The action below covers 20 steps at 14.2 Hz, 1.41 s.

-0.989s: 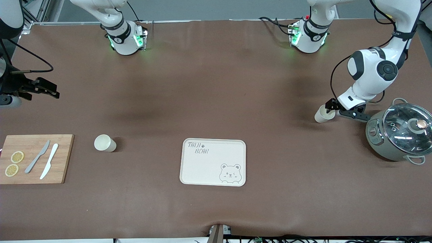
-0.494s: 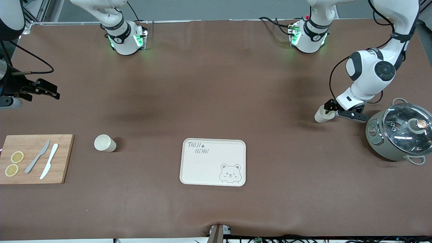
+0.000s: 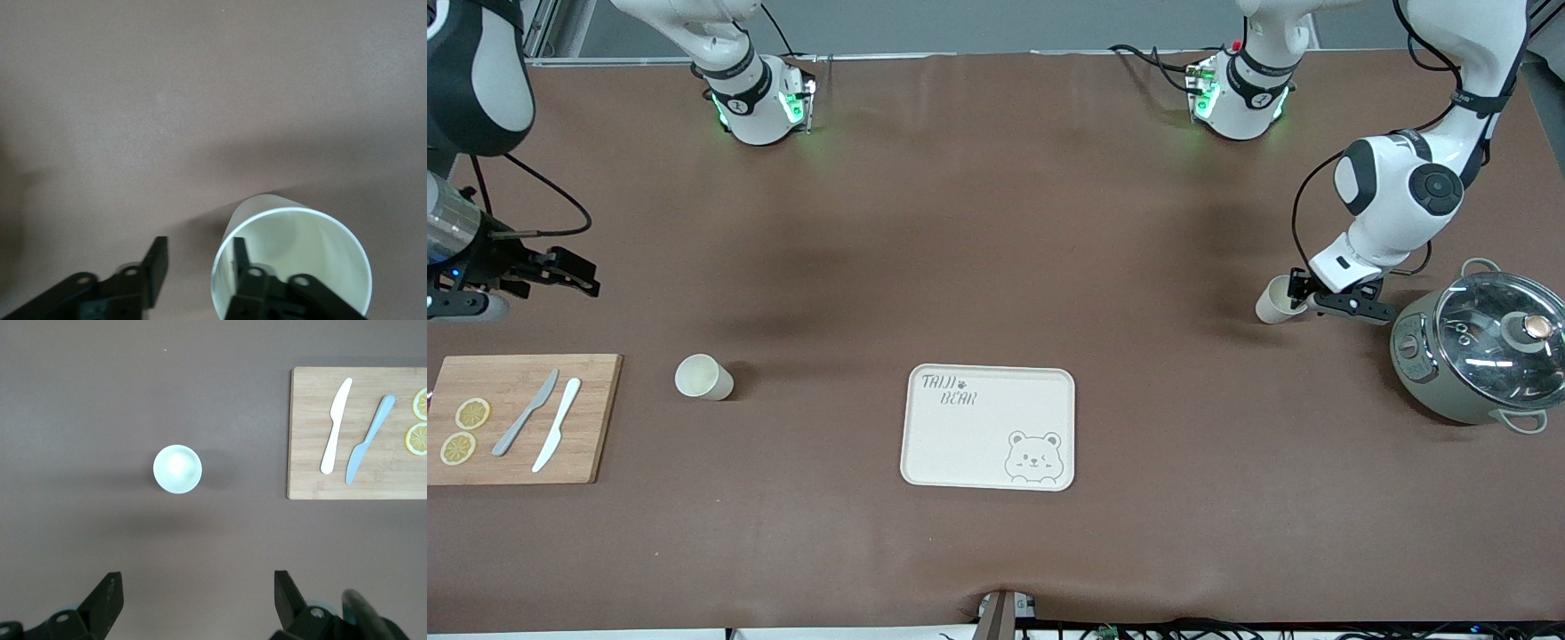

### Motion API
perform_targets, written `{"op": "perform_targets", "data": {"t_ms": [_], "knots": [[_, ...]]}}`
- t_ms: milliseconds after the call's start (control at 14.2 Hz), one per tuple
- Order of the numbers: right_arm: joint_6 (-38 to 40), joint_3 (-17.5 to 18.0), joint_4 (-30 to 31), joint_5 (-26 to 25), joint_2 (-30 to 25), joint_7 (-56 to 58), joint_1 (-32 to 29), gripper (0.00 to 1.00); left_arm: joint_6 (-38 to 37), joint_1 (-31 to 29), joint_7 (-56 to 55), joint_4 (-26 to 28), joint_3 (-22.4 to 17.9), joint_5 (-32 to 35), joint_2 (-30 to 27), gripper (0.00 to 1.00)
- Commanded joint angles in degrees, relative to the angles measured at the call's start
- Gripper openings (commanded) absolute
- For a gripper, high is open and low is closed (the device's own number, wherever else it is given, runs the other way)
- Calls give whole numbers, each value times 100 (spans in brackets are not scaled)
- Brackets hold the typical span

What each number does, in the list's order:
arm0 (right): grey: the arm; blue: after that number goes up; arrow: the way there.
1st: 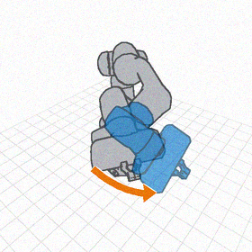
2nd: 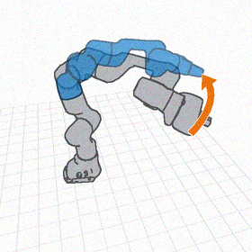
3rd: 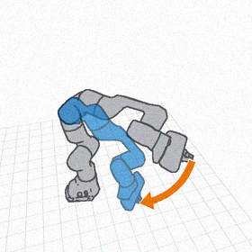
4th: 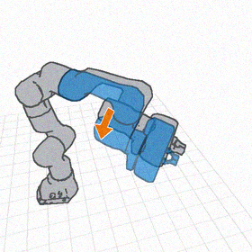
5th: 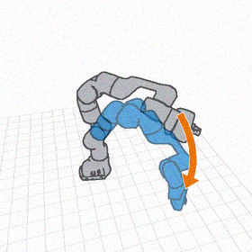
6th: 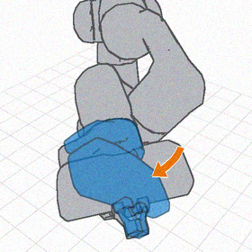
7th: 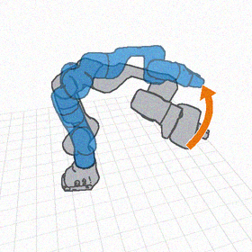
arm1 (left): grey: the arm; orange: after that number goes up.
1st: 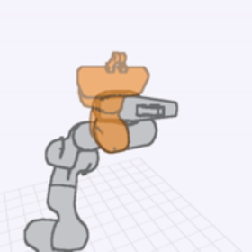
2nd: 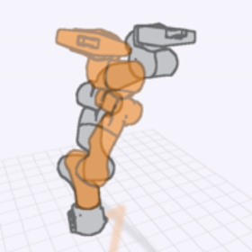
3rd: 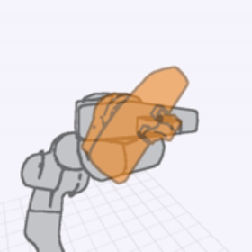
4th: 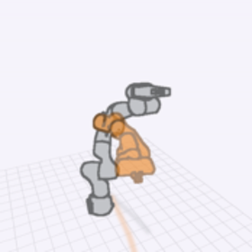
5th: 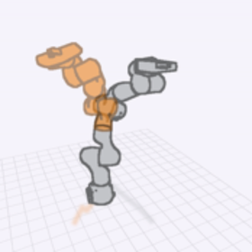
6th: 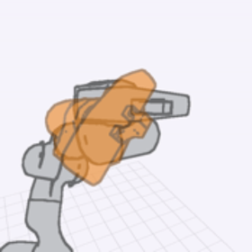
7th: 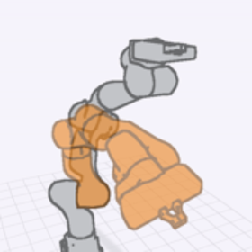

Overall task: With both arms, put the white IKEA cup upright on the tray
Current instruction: 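Lift the cup with the left gripper while the right gripper reaches the other cup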

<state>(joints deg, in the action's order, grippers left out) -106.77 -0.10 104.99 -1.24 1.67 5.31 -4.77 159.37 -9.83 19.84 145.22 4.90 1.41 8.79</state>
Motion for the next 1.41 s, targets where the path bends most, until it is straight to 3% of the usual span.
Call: {"op": "perform_targets", "data": {"t_ms": [0, 353, 636, 1059, 1342], "knots": [[-413, 28, 205, -96, 87, -127, -24, 100, 42, -27, -103, 59, 20, -9, -114, 0], [-1212, 19, 495, -105, 483, -127, -6, 100, 16, 8, -129, -28, 28, -9, -114, 0], [-1820, 19, 671, -175, 782, -127, -24, 100, -133, 25, -672, -352, 379, -61, -79, 0], [-2716, -8, 672, -175, 1423, -127, -68, 100, -2285, 113, -2236, -2266, 1380, -70, 132, 0], [-3218, -16, 820, -175, 1679, -127, -68, 100, -3113, 665, -3176, -3445, 1558, -9, 658, 0]]}}
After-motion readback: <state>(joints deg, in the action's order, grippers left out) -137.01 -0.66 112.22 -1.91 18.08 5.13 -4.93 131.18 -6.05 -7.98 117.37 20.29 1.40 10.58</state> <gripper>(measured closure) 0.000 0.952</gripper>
